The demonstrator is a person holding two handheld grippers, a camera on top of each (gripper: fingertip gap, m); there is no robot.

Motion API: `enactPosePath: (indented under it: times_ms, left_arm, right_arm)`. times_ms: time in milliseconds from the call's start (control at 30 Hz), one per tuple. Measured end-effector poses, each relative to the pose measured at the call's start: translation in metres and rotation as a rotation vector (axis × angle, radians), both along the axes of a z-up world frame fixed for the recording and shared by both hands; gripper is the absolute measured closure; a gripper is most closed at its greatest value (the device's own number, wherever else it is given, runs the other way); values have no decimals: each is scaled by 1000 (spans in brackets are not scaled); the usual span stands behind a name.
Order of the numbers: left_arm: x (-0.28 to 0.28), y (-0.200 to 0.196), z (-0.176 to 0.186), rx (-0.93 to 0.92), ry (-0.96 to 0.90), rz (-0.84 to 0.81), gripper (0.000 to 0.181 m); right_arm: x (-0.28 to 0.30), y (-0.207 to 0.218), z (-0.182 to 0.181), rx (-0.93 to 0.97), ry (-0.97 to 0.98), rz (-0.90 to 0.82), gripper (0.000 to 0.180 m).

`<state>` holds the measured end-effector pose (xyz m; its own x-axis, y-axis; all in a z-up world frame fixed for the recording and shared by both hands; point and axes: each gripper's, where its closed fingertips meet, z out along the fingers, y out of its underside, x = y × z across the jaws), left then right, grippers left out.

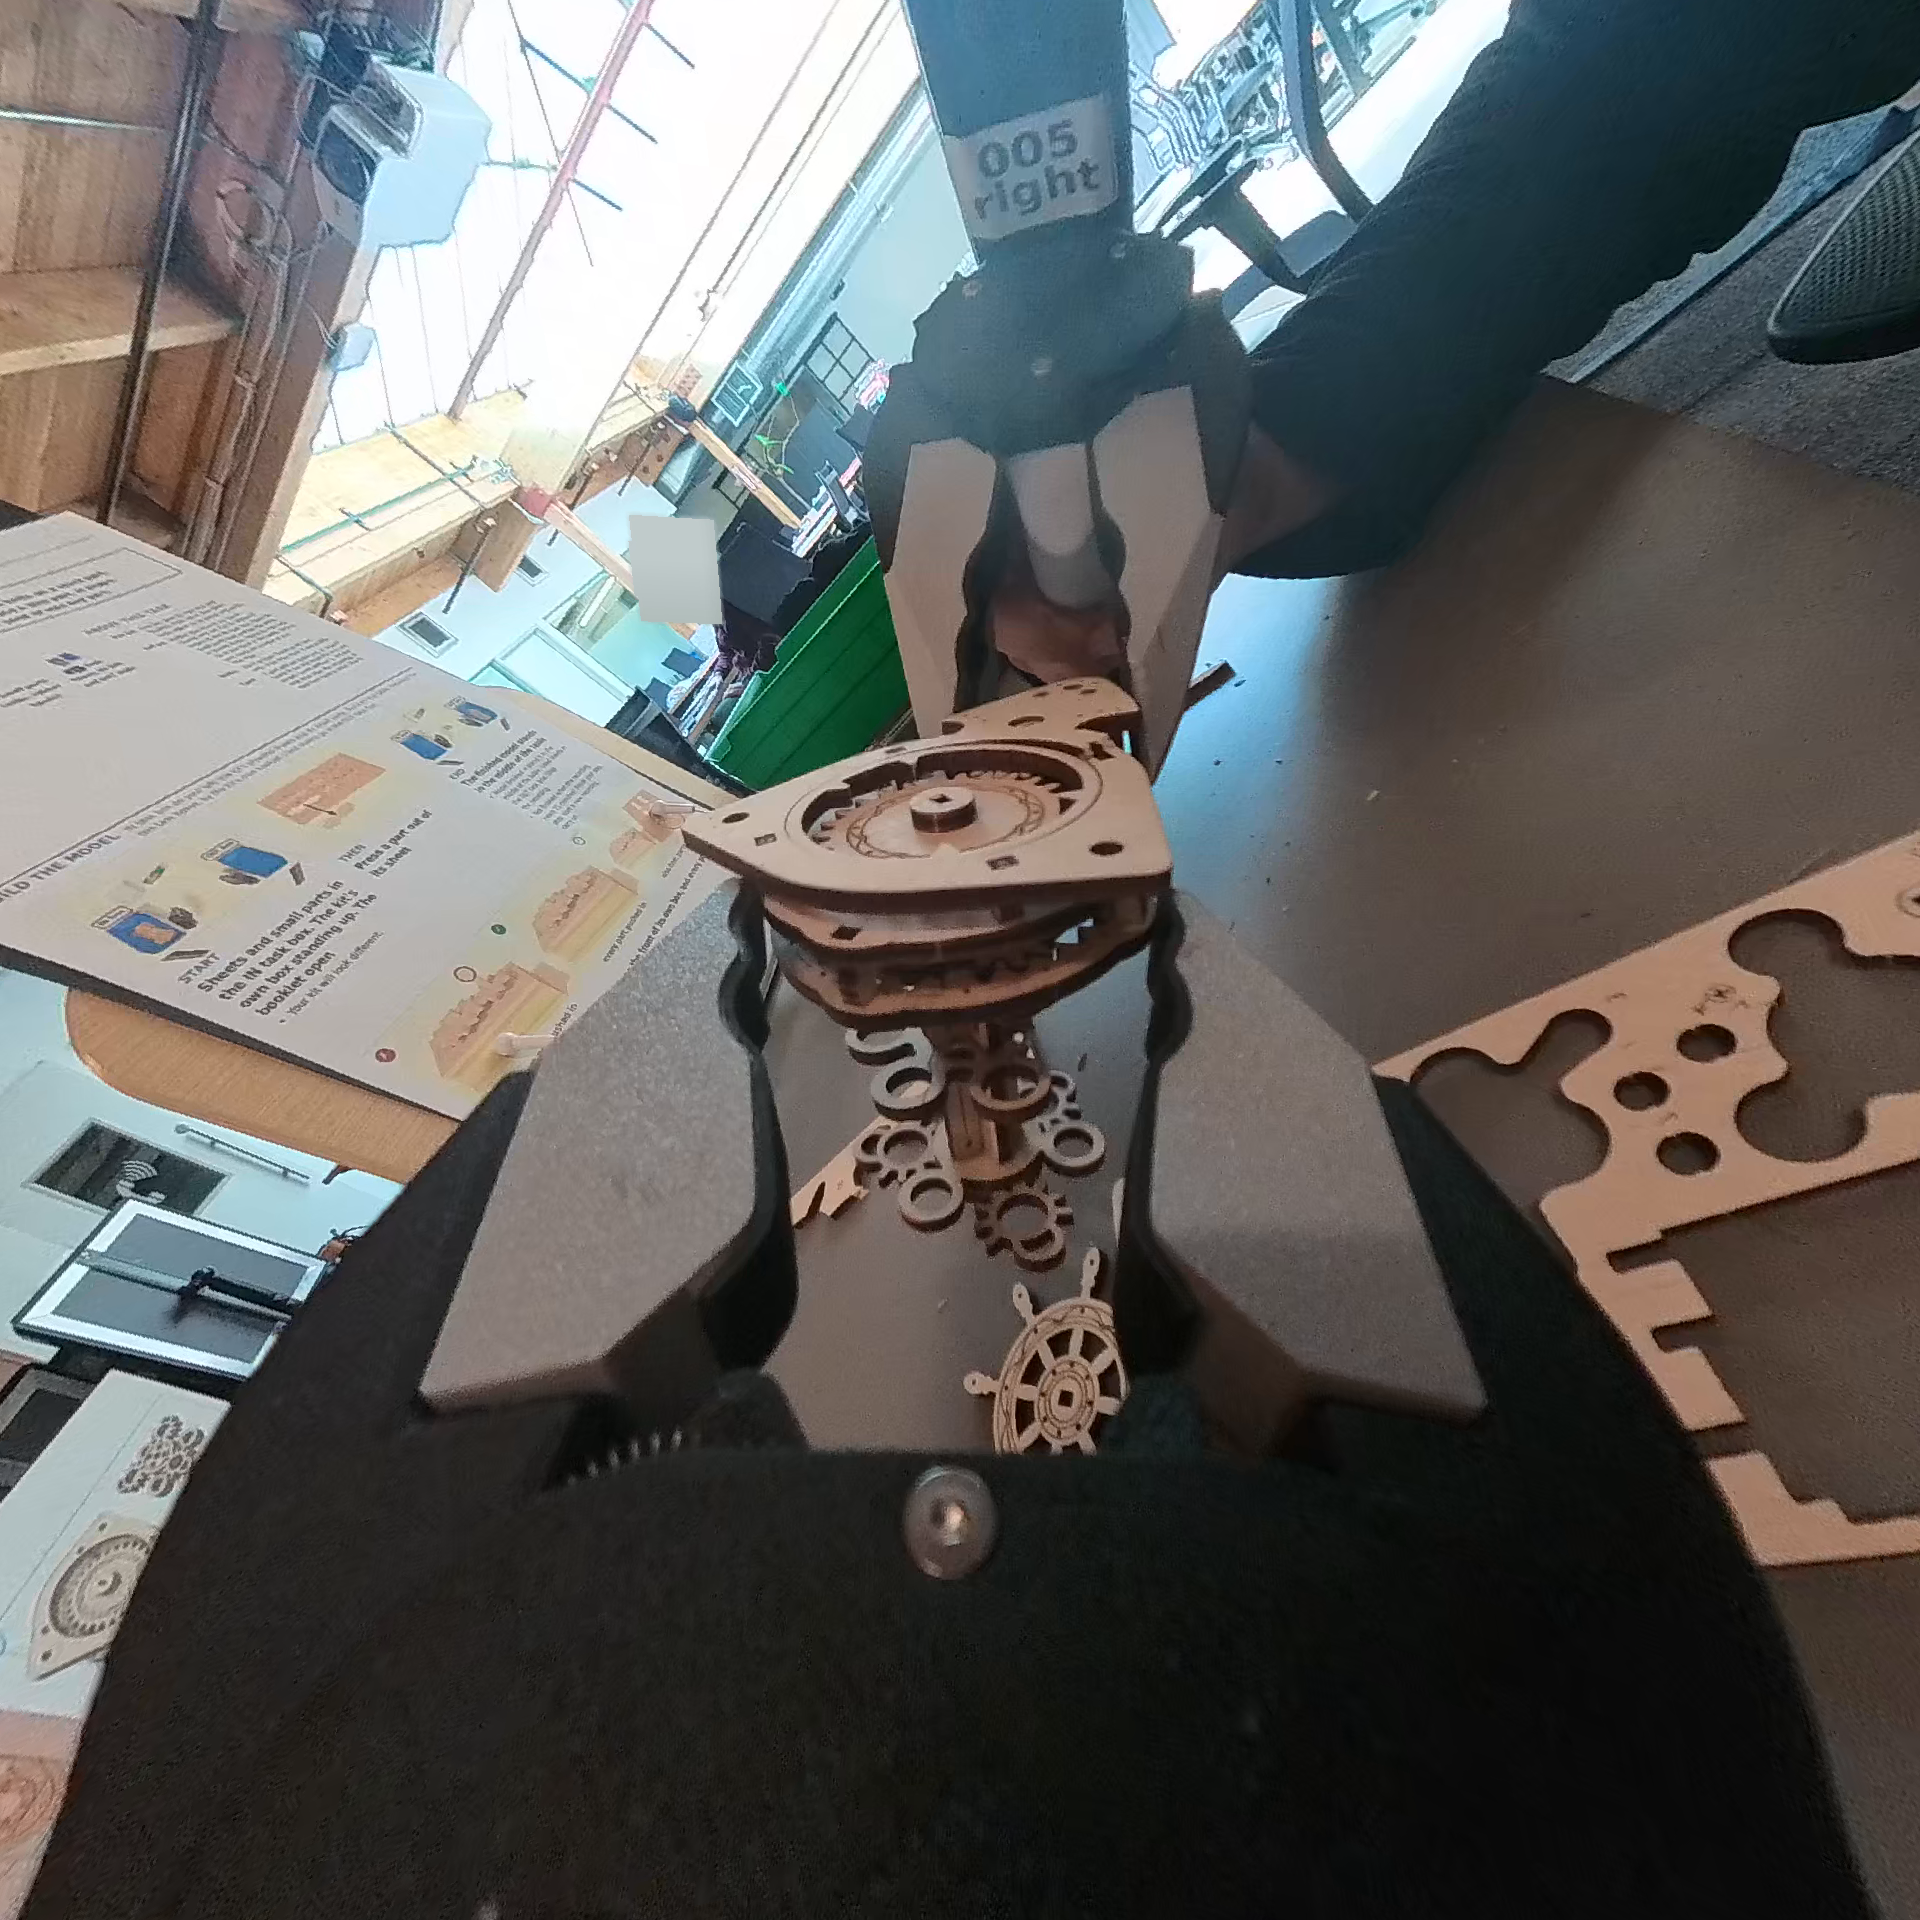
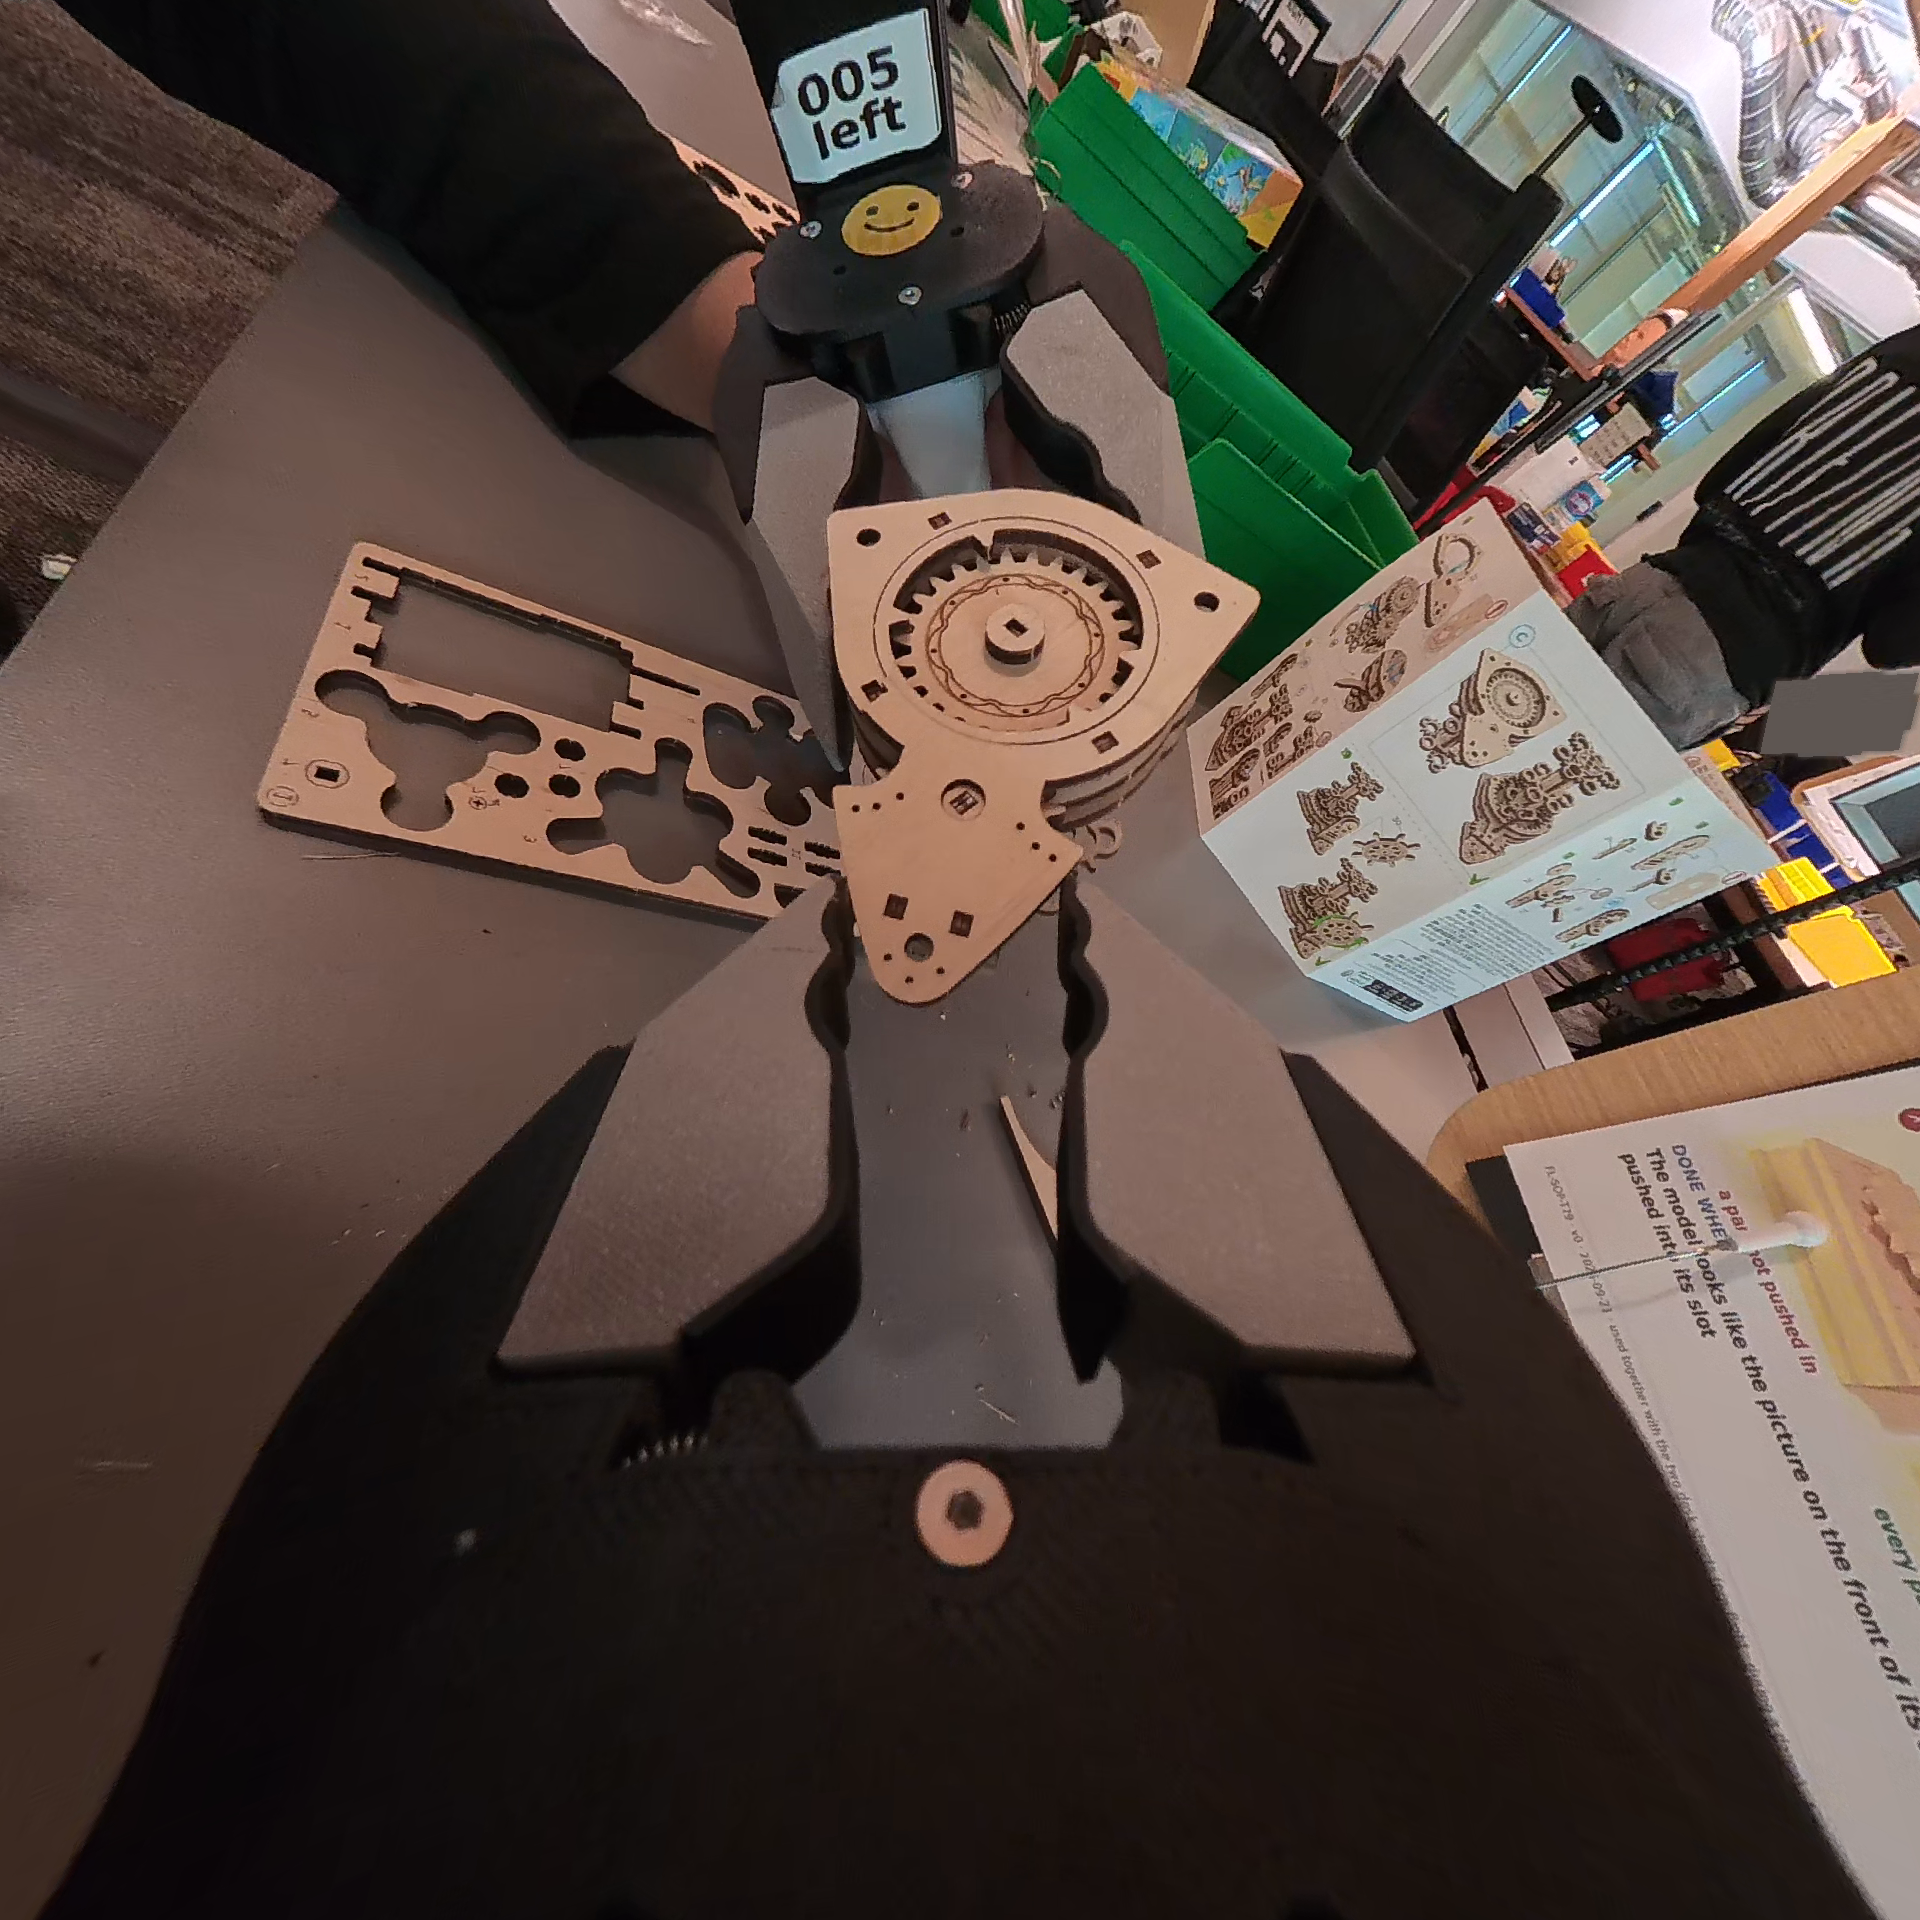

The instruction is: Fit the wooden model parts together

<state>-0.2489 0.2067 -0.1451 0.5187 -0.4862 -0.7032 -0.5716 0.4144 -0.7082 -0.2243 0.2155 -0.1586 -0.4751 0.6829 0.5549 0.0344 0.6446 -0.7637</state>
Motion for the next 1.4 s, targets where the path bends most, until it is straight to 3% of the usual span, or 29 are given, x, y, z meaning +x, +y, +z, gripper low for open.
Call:
enactPosePath:
  times_ms: [300,367,500,600,667,900,1233,1400]
  left_arm:
    - [-4,15,-4,-121,-129,51,108]
    - [-6,21,-2,-162,-194,81,108]
    - [-5,28,-3,-250,-322,84,109]
    - [6,29,-5,-262,-325,71,109]
    - [10,31,-11,-257,-271,108,109]
    - [0,34,-8,-265,-309,160,109]
    - [-36,35,-3,-383,-468,247,104]
    - [-44,36,-14,-456,-472,271,107]
  right_arm:
    - [-2,7,10,-129,-7,-12,144]
    - [-4,10,10,-187,-31,-18,130]
    - [-12,20,7,-307,-84,-62,127]
    - [-17,18,-4,-378,-167,-64,112]
    - [-18,16,-1,-403,-153,-55,121]
    - [-22,26,-1,-461,-190,-67,123]
    - [-9,89,-3,-417,-231,-255,125]
    - [1,95,-6,-421,-258,-193,125]
